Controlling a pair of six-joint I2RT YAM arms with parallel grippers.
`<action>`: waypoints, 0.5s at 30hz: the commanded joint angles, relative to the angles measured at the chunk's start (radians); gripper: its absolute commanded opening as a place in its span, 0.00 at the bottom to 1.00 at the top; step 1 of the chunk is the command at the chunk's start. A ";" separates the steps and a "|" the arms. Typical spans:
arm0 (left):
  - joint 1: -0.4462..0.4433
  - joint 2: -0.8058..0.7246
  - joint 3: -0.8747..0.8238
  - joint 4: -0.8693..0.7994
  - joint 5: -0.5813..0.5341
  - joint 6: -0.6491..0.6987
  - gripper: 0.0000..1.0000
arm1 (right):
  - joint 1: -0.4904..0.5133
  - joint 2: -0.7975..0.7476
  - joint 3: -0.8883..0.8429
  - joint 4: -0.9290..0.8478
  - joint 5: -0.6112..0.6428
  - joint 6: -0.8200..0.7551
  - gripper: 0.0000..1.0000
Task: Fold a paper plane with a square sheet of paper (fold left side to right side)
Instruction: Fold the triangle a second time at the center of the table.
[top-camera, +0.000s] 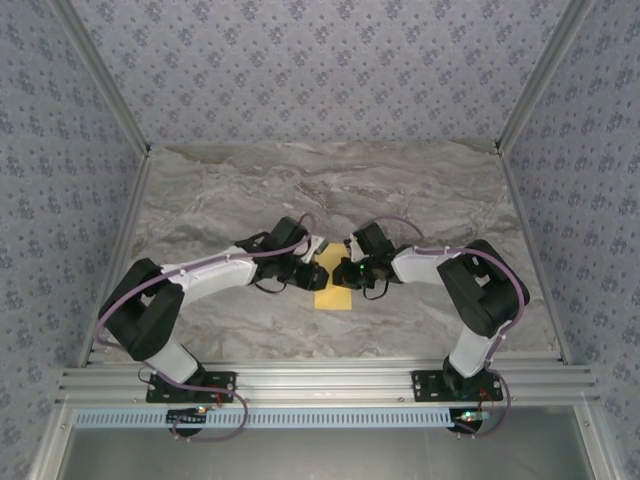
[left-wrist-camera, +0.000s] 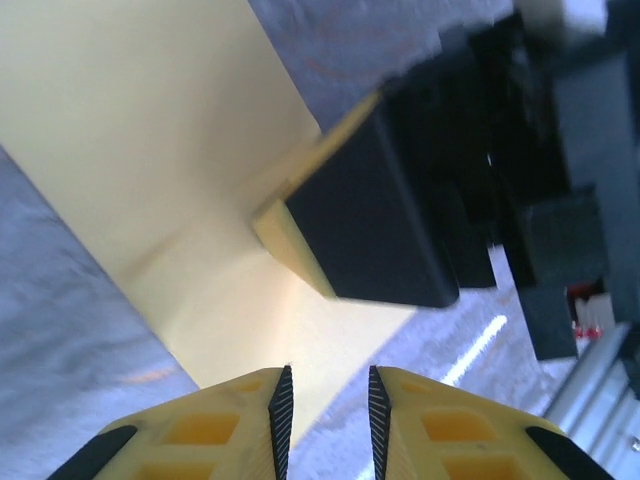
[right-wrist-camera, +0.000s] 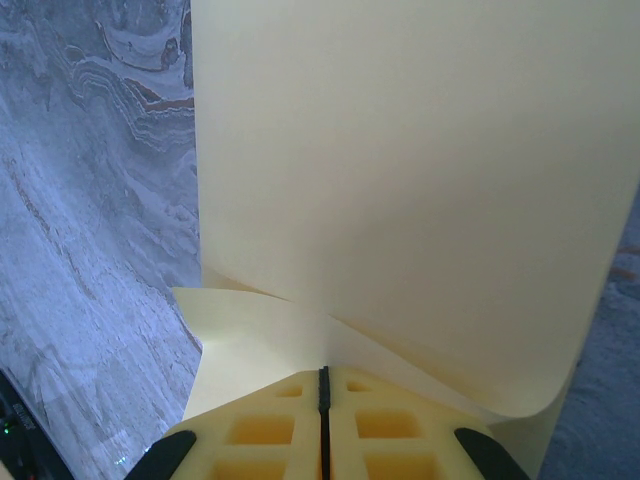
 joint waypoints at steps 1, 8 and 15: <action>-0.017 0.006 -0.022 0.079 0.099 -0.070 0.28 | 0.003 0.034 -0.011 -0.055 0.031 -0.010 0.10; -0.022 0.083 -0.018 0.097 0.104 -0.085 0.28 | 0.006 0.039 -0.003 -0.061 0.028 -0.014 0.10; -0.023 0.130 -0.031 0.077 0.067 -0.077 0.27 | 0.006 0.039 0.000 -0.073 0.031 -0.022 0.10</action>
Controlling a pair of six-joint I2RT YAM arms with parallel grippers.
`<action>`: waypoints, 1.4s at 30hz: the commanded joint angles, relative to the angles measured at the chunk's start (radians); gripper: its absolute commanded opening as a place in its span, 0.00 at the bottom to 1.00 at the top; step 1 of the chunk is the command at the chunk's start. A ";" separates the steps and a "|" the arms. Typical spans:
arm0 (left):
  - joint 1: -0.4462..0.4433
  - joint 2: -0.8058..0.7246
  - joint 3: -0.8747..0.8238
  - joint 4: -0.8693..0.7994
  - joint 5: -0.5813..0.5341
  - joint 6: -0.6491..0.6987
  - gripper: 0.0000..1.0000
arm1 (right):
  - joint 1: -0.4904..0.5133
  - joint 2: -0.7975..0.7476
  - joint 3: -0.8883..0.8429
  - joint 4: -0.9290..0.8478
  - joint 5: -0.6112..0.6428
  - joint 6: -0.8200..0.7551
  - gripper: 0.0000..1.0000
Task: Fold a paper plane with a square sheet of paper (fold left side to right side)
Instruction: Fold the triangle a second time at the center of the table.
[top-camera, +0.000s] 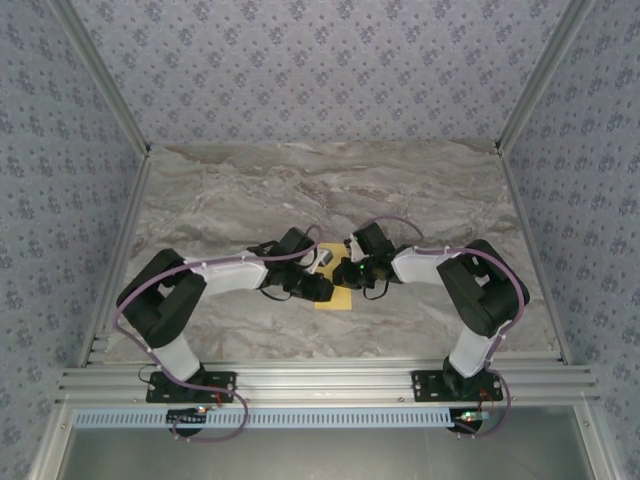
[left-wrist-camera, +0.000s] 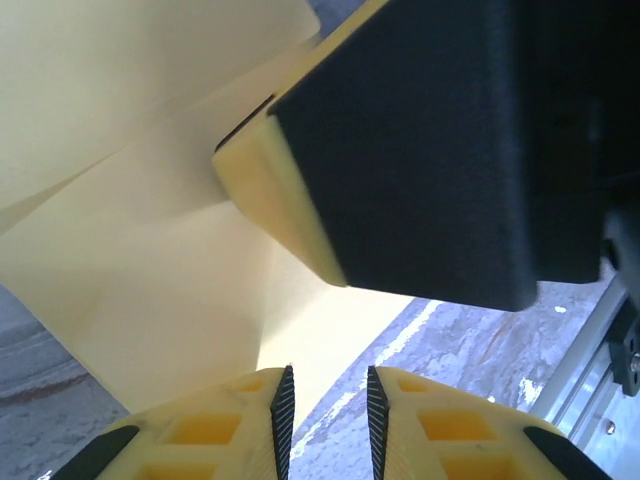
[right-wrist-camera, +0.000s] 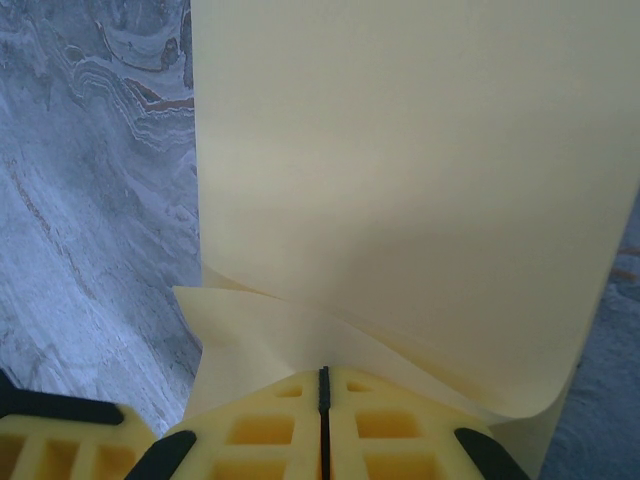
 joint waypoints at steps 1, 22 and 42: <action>-0.005 0.016 -0.009 -0.002 -0.015 -0.001 0.27 | 0.006 0.037 0.001 -0.075 0.034 -0.022 0.10; -0.005 -0.004 -0.082 -0.035 -0.066 -0.002 0.25 | 0.003 0.037 0.021 -0.121 0.049 -0.027 0.10; -0.014 -0.211 -0.144 -0.128 -0.119 -0.008 0.10 | 0.000 0.040 0.025 -0.128 0.048 -0.027 0.09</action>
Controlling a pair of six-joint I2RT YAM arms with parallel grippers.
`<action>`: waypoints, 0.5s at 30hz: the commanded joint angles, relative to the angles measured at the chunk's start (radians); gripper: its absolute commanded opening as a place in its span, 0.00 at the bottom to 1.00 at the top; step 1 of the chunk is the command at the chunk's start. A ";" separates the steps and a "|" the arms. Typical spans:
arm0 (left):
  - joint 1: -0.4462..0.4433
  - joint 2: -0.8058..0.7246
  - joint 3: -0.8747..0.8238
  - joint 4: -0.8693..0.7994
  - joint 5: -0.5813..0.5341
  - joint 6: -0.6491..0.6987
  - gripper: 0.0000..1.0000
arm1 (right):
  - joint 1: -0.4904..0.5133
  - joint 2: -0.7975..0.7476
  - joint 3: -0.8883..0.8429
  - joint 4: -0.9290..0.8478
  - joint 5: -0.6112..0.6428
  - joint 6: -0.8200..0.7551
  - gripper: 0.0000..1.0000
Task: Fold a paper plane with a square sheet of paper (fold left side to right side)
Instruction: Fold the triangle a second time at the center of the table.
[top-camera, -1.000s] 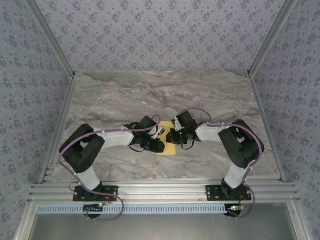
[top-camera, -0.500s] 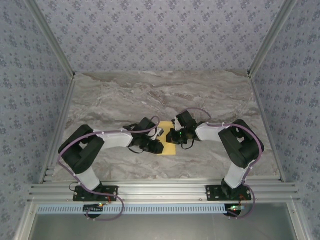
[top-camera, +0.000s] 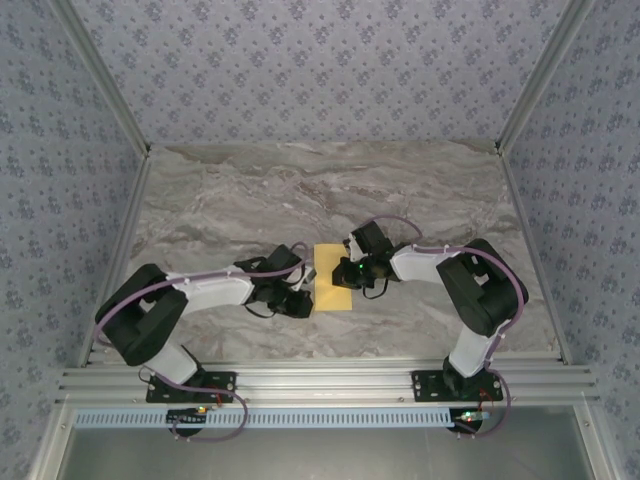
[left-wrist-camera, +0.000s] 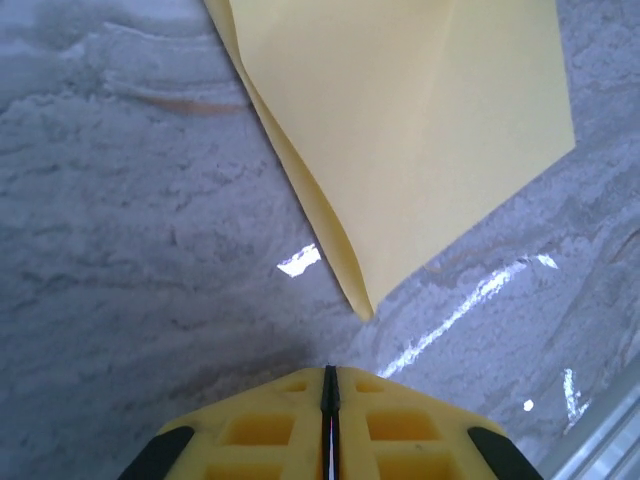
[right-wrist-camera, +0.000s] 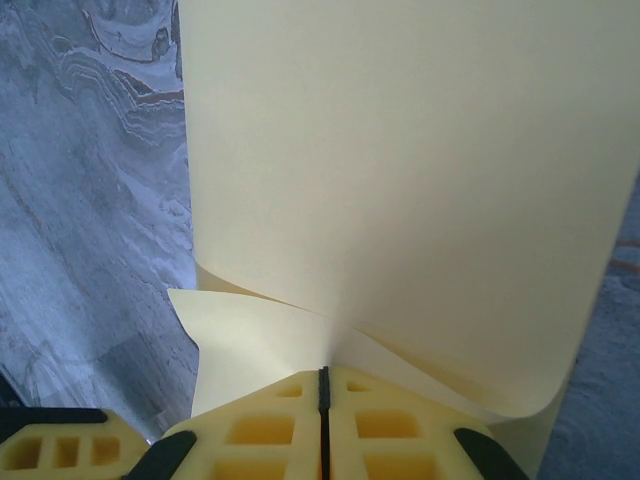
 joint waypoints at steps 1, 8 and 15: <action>0.004 -0.056 0.031 -0.029 0.016 -0.002 0.10 | 0.000 0.034 0.000 -0.079 0.043 -0.020 0.09; -0.012 0.000 0.086 0.071 0.094 -0.014 0.16 | 0.002 0.032 0.001 -0.079 0.040 -0.019 0.09; -0.013 0.123 0.129 0.071 0.050 0.010 0.19 | 0.002 0.027 0.002 -0.075 0.029 -0.019 0.09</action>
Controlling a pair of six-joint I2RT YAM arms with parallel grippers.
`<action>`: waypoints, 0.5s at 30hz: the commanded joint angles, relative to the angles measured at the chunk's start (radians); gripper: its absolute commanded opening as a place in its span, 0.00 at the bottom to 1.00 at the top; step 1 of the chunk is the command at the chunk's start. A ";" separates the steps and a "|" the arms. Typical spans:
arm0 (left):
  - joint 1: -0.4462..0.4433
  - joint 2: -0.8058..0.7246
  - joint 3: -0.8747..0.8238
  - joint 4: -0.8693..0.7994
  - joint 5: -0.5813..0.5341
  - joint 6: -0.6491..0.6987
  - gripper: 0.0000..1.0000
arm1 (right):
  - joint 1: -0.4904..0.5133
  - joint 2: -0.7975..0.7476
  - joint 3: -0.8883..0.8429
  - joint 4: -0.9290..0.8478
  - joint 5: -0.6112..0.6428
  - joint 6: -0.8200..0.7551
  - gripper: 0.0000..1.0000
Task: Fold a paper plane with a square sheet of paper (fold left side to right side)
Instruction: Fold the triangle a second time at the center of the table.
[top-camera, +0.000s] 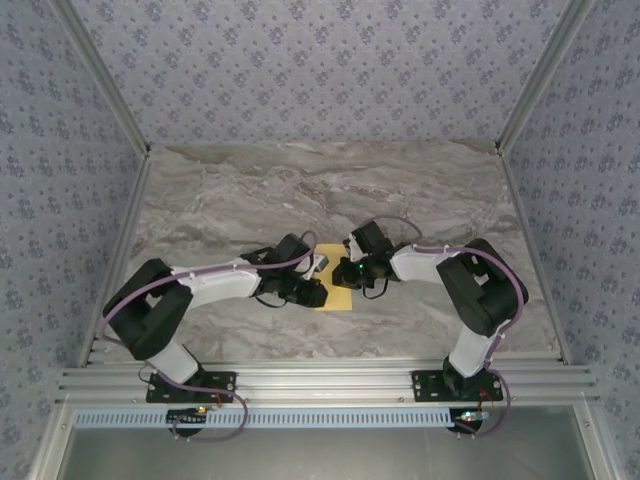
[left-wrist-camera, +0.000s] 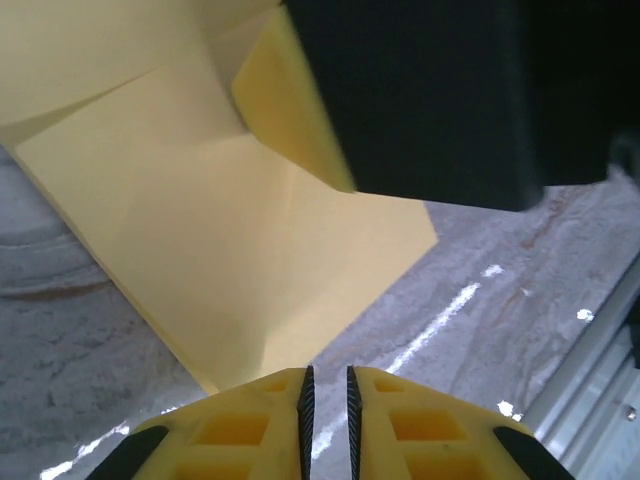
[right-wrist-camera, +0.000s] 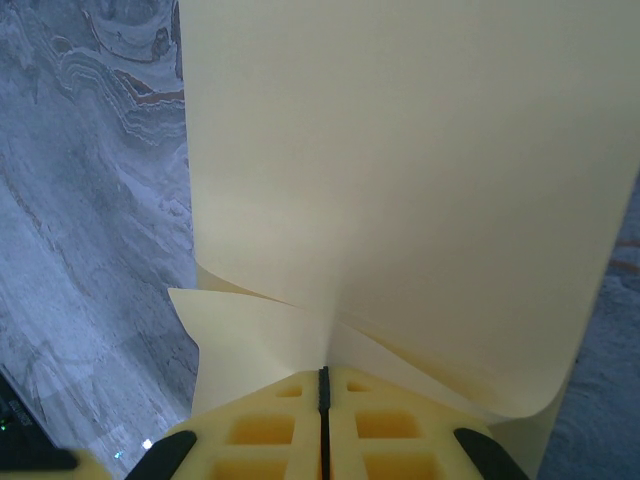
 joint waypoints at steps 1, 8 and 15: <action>-0.005 0.054 0.029 -0.004 -0.013 0.019 0.18 | 0.001 0.025 -0.001 -0.070 0.027 -0.020 0.09; -0.001 0.080 -0.005 -0.029 -0.079 0.006 0.15 | -0.010 -0.022 -0.009 -0.033 -0.007 -0.019 0.09; 0.004 0.079 -0.066 0.033 -0.030 -0.019 0.08 | -0.008 -0.112 -0.026 -0.018 -0.045 -0.052 0.08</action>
